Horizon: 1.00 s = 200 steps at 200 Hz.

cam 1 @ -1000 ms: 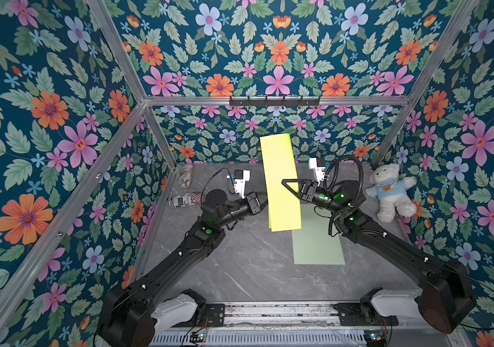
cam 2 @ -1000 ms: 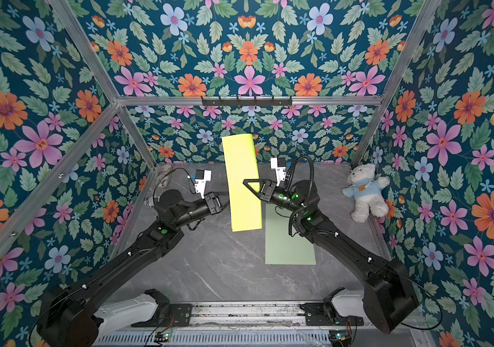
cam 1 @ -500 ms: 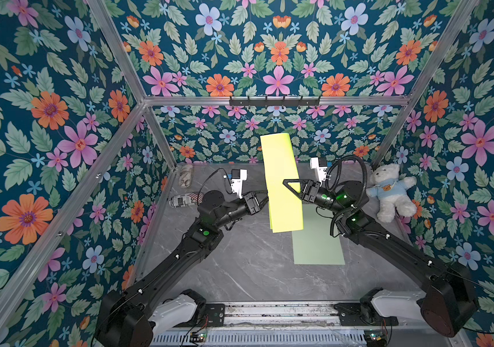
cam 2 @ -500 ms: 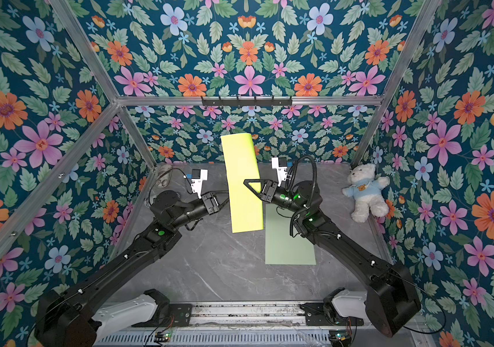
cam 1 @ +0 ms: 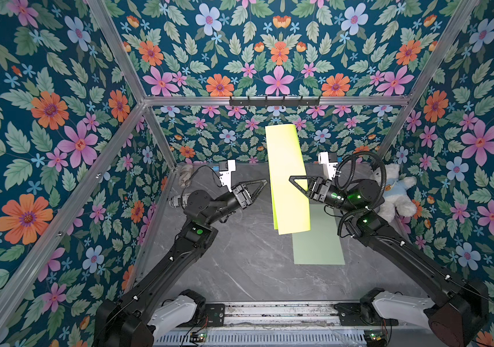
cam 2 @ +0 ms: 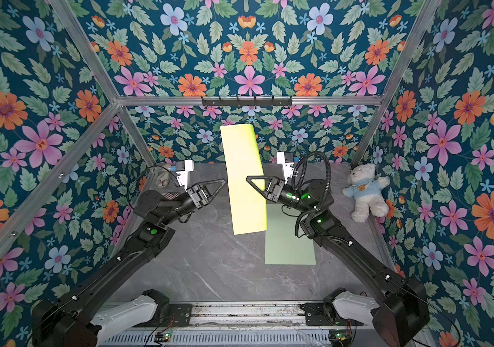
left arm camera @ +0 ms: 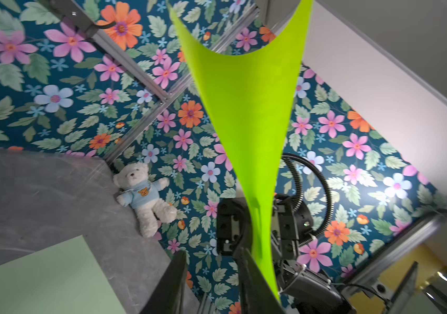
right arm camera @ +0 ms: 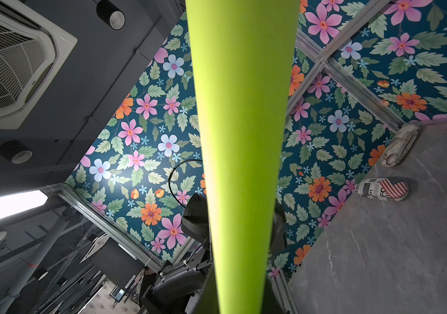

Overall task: Fold the rectangular paper in half along the long edge
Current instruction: Fold the paper.

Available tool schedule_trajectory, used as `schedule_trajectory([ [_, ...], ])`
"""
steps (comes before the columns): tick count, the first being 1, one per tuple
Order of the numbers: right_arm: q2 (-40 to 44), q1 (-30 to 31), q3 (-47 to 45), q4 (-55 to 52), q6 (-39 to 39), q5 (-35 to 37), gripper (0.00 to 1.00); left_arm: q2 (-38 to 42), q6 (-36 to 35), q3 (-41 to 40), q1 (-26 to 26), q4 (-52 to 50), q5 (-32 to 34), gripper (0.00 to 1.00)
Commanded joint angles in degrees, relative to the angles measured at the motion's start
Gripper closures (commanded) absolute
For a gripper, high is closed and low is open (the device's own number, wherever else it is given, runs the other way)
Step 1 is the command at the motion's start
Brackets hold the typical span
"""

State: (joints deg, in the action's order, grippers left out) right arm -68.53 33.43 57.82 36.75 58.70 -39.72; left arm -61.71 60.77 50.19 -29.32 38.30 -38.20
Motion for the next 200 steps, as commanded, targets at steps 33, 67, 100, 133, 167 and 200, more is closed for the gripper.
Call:
schedule_trajectory([
  [33, 0.31, 0.20, 0.76, -1.24, -0.99, -0.18, 0.85, -1.30, 5.34, 1.81, -0.30, 11.55, -2.50, 0.64],
  [67, 0.06, 0.44, 1.15, -1.24, -1.21, -0.11, 0.85, -1.22, 4.22, 2.10, -0.30, 9.56, -2.24, 0.63],
  [100, -0.30, 0.80, 1.57, -1.29, -1.27, -0.18, 0.84, -0.88, 1.92, 2.62, -0.32, 5.84, -2.06, 0.63],
  [133, -0.14, 0.99, 2.68, -3.15, -2.03, -0.70, 0.85, 1.45, -4.43, 3.77, -0.30, -3.53, 0.13, 0.63],
  [167, -0.20, 1.60, 3.64, -4.52, -2.74, -0.70, 0.85, 2.88, -7.95, 4.06, -0.34, -7.72, 1.96, 0.61],
  [200, -0.81, 2.15, 4.39, -5.49, -3.39, -0.44, 0.84, 1.86, -6.75, 4.21, -0.30, -6.08, 1.13, 0.60],
])
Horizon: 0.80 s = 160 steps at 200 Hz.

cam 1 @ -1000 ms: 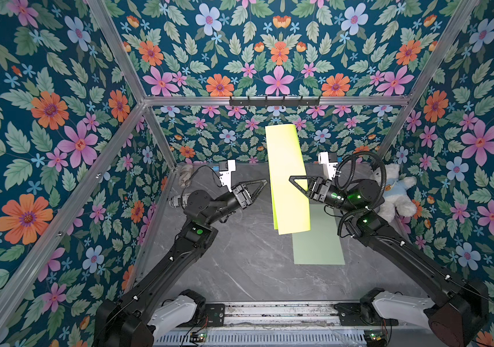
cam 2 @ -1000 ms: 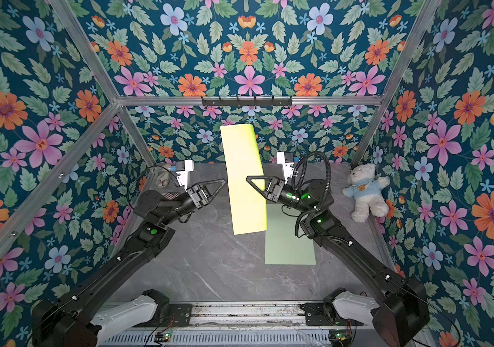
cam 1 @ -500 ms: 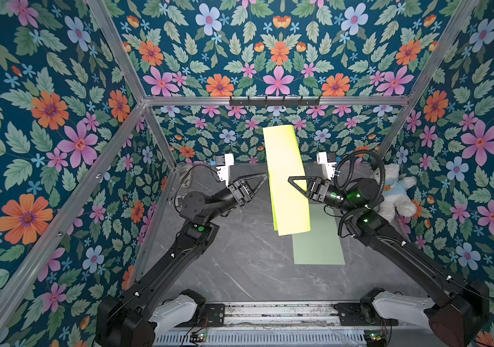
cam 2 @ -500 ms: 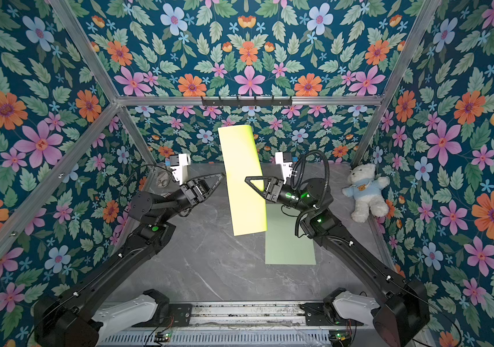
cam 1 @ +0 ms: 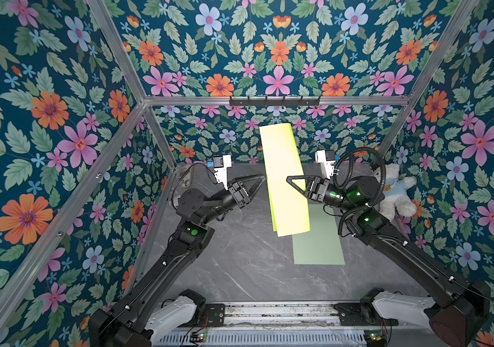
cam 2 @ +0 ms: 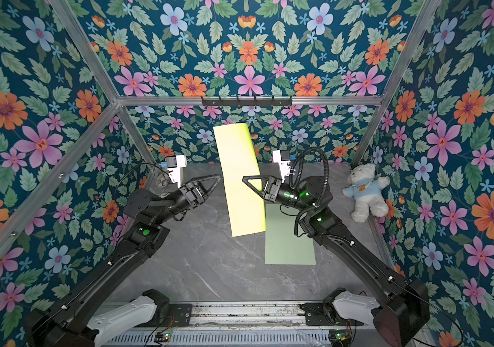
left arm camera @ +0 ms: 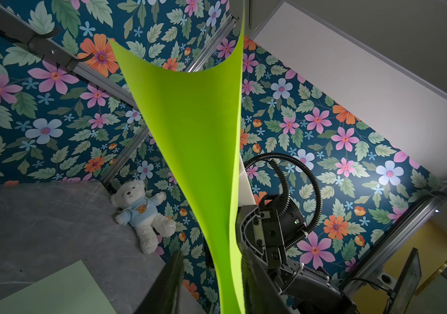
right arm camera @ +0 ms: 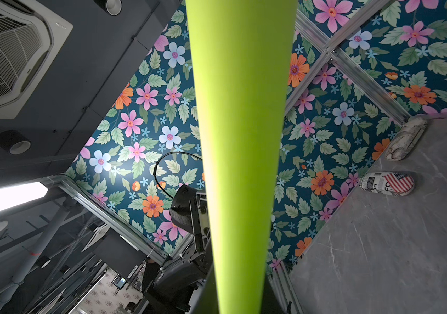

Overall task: Fold the rectangular paper in half along the long edge
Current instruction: Fold the paper.

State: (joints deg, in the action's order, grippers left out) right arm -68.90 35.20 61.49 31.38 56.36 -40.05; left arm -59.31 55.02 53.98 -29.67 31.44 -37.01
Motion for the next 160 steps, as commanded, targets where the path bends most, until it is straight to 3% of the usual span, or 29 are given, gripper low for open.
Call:
schedule_trajectory([
  [1, -0.44, 0.34, 0.77, -0.19, -1.11, -0.11, 0.85, -0.59, -0.99, 0.43, 0.05, 0.80, -0.06, 0.60],
  [106, -1.32, 2.18, 1.28, -3.92, -4.27, 2.27, 0.84, -1.96, 0.03, 0.69, 0.05, 1.99, -0.42, 0.60],
  [130, -1.34, 2.24, 0.91, -4.58, -4.92, 3.41, 0.85, -2.46, 0.62, 0.53, 0.05, 2.72, -1.00, 0.64],
  [160, -0.85, 2.26, 1.21, -6.53, -6.64, 5.06, 0.84, -2.67, 0.78, 0.35, 0.05, 3.01, -1.39, 0.79],
])
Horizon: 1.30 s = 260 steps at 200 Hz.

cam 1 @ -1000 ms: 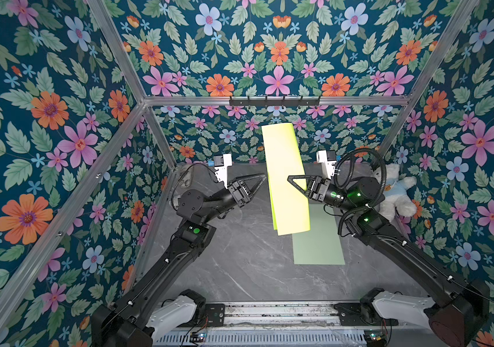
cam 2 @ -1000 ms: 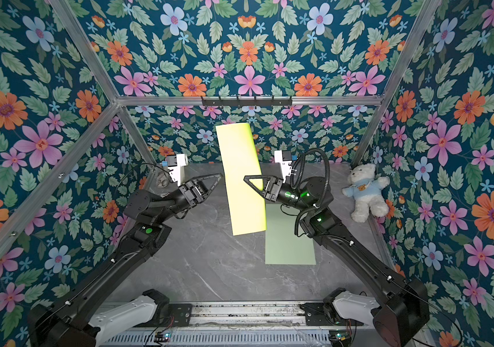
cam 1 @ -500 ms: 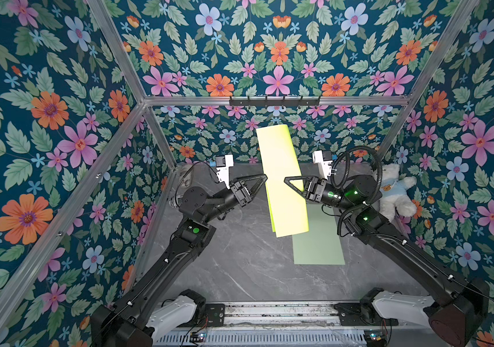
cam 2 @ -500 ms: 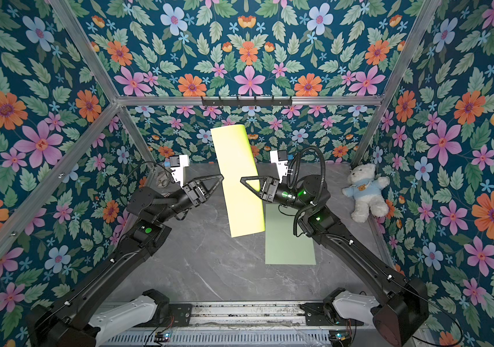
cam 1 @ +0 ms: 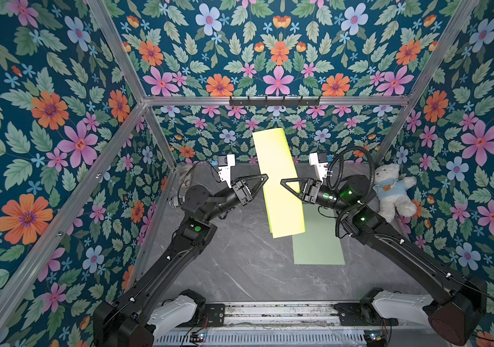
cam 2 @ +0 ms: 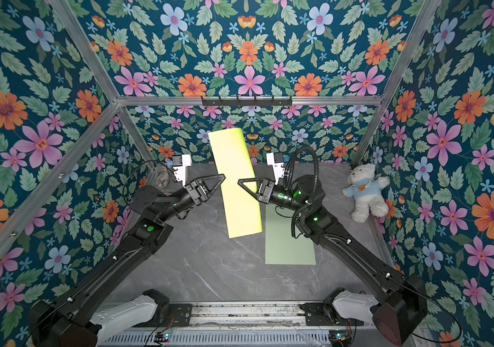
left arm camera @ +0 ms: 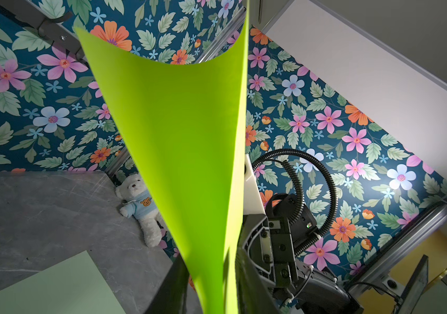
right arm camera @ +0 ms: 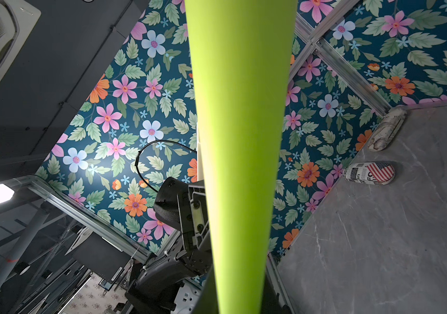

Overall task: Fold the rectangular paper in half along the long edge
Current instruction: Fold the paper.

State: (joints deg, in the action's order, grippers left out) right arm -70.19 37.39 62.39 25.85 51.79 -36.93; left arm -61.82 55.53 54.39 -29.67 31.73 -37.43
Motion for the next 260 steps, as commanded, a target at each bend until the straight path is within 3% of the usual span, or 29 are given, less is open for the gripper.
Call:
schedule_trajectory([
  [1, 0.47, 0.06, 0.34, -1.03, -2.10, 1.99, 0.84, -0.19, 0.28, -0.07, 0.05, 2.72, -0.98, 0.79],
  [35, 0.65, 0.26, 0.84, -2.43, -3.28, 2.71, 0.83, -0.38, 0.55, -0.43, 0.05, 2.82, -1.27, 0.86],
  [126, 1.02, 2.07, 2.73, -8.52, -8.35, 7.12, 0.84, -1.77, 1.16, -0.16, 0.05, 2.55, -1.90, 0.86],
  [186, 0.82, 2.60, 3.26, -10.52, -10.08, 9.32, 0.84, -1.99, 1.34, 0.17, 0.05, 2.16, -2.03, 0.77],
  [220, 1.02, 2.76, 3.70, -12.09, -11.23, 10.88, 0.84, -2.27, 1.40, 0.19, 0.05, 2.11, -2.31, 0.77],
  [260, 0.76, 3.51, 4.56, -13.89, -12.74, 12.83, 0.84, -2.33, 1.31, -0.07, 0.05, 2.37, -2.56, 0.87],
])
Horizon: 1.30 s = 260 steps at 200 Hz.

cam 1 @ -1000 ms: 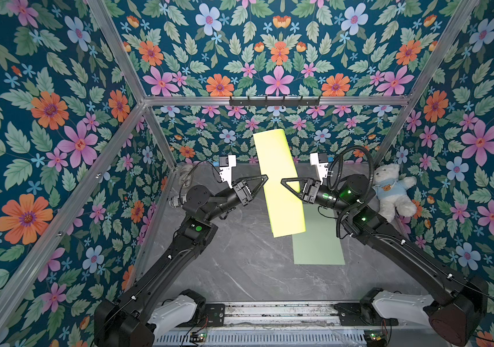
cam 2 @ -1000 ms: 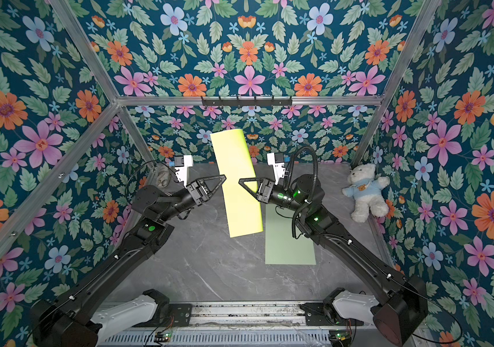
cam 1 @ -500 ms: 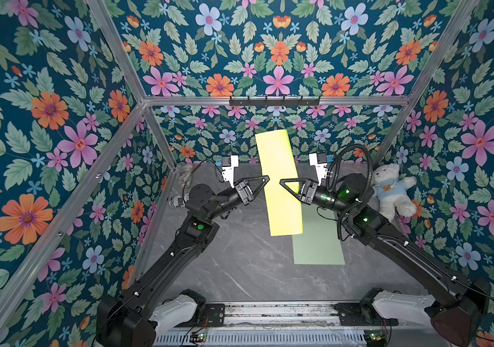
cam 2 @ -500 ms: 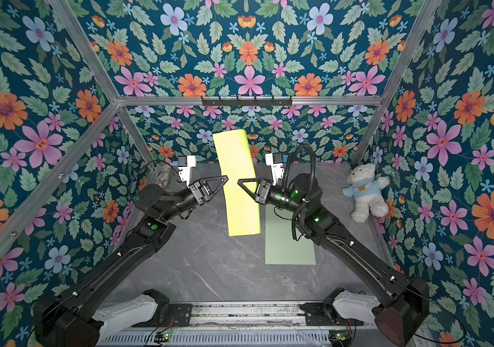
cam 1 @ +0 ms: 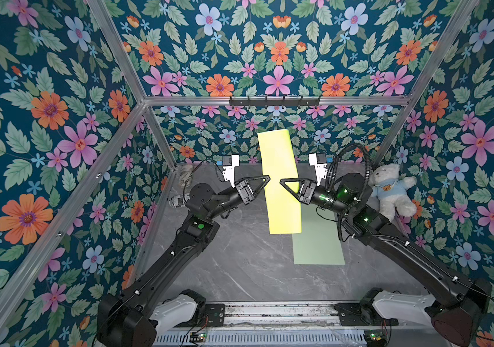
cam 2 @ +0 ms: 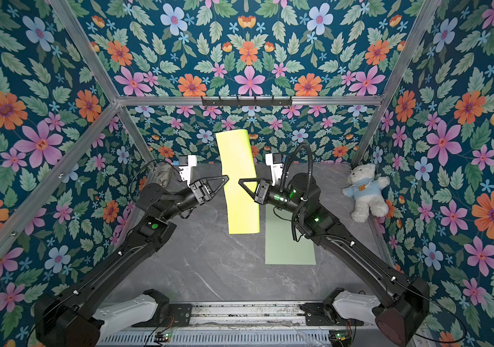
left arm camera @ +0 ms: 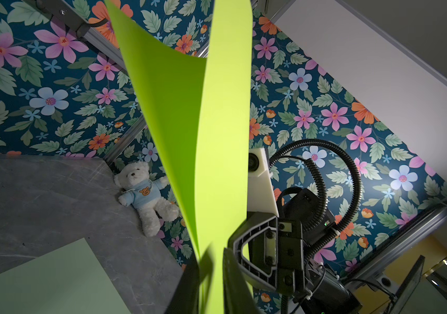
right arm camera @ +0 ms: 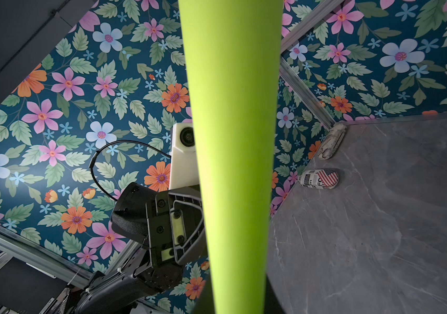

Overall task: Fold the rectangular paper in half along the long edge
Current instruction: Fold the paper.

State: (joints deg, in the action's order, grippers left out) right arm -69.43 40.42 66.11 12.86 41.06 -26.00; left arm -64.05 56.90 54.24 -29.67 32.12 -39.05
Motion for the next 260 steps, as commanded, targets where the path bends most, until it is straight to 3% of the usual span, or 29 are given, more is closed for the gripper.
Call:
schedule_trajectory([
  [1, 0.00, 0.50, 0.85, -0.91, -2.02, 1.91, 0.84, -0.11, -0.10, 0.08, 0.05, 1.98, -0.94, 0.87],
  [37, 0.03, 0.70, 0.87, -0.49, -2.04, 0.80, 0.82, -0.11, -0.14, -0.26, 0.05, 1.97, -1.33, 0.96],
  [73, 1.43, 0.49, 0.51, 2.58, -1.63, -2.78, 0.56, -0.02, 0.17, -0.67, 0.01, 2.98, -3.16, 1.00],
  [113, 3.13, -1.66, 0.47, 6.72, 0.18, -7.64, 0.49, -0.27, 3.77, -2.33, 0.05, 10.80, -7.04, 1.00],
  [186, 3.93, -5.19, -0.54, 12.19, 5.48, -13.26, 0.53, 0.51, 5.93, -2.03, -0.04, 14.62, -9.39, 1.00],
  [260, 3.29, -5.21, -1.23, 15.48, 8.04, -14.86, 0.70, 0.07, 5.06, -1.93, -0.04, 12.83, -8.74, 0.98],
])
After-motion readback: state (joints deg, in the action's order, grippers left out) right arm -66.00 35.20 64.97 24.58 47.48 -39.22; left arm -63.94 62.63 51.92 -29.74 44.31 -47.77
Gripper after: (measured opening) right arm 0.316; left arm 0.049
